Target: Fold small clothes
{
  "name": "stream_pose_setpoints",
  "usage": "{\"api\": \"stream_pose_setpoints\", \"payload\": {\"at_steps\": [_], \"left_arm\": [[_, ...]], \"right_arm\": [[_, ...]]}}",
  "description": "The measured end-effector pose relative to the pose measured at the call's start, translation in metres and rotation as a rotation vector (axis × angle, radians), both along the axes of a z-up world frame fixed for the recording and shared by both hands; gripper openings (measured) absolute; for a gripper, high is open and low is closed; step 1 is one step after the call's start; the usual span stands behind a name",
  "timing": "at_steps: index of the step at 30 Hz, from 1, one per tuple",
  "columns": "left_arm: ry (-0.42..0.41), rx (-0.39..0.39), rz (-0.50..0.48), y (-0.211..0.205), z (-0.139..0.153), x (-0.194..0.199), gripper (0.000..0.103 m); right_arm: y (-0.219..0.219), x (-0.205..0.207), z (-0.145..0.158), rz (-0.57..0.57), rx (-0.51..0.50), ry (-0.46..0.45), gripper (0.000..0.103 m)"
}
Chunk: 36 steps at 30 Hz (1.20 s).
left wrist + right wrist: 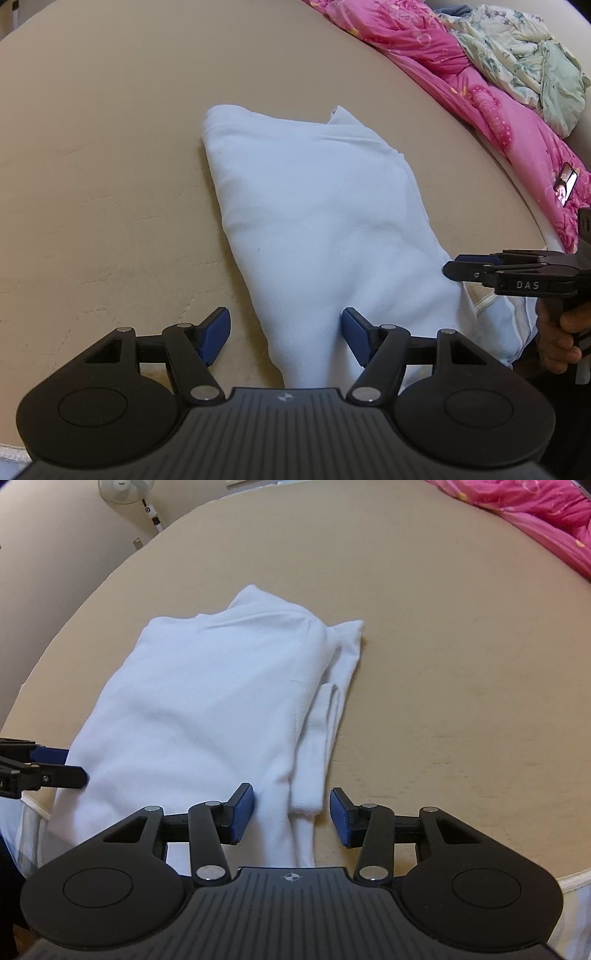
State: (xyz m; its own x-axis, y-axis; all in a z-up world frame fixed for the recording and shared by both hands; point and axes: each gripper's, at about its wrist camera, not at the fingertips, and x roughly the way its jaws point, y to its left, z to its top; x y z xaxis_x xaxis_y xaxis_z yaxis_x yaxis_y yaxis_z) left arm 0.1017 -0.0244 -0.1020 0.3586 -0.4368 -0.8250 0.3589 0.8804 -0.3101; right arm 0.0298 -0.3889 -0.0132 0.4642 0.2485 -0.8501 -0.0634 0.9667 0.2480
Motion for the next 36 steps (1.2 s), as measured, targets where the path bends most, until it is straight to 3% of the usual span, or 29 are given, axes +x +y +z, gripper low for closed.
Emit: {"api": "stream_pose_setpoints", "payload": {"at_steps": [5, 8, 9, 15, 19, 22, 25, 29, 34, 36], "left_arm": [[0.005, -0.002, 0.004, -0.002, -0.001, 0.002, 0.072], [0.002, -0.016, 0.012, -0.002, 0.0, 0.005, 0.072], [0.002, -0.028, 0.021, -0.001, 0.001, 0.007, 0.073], [0.057, -0.121, 0.077, 0.004, -0.007, 0.036, 0.074], [0.158, -0.222, 0.13, 0.002, -0.028, 0.065, 0.075], [0.167, -0.264, 0.155, -0.003, -0.037, 0.076, 0.084], [0.122, -0.249, 0.171, -0.01, -0.035, 0.077, 0.078], [0.031, -0.159, 0.118, -0.025, -0.017, 0.07, 0.036], [-0.15, -0.035, 0.085, -0.037, 0.028, 0.068, 0.033], [-0.232, -0.037, 0.081, -0.03, 0.049, 0.076, 0.033]], "right_arm": [[-0.007, -0.011, 0.014, -0.071, 0.081, -0.042, 0.049], [-0.015, 0.004, 0.004, -0.15, 0.164, -0.047, 0.062], [-0.017, 0.009, 0.0, -0.173, 0.186, -0.035, 0.068], [-0.023, 0.029, -0.026, -0.224, 0.241, 0.077, 0.071], [-0.018, 0.033, -0.026, -0.217, 0.262, 0.062, 0.068], [-0.013, 0.036, -0.027, -0.219, 0.283, 0.056, 0.055], [-0.008, 0.041, -0.03, -0.223, 0.315, 0.055, 0.038], [-0.002, 0.047, -0.028, -0.234, 0.315, 0.041, 0.024], [0.003, 0.051, -0.017, -0.27, 0.362, -0.031, 0.017], [0.005, 0.056, -0.007, -0.276, 0.409, -0.1, 0.016]]}}
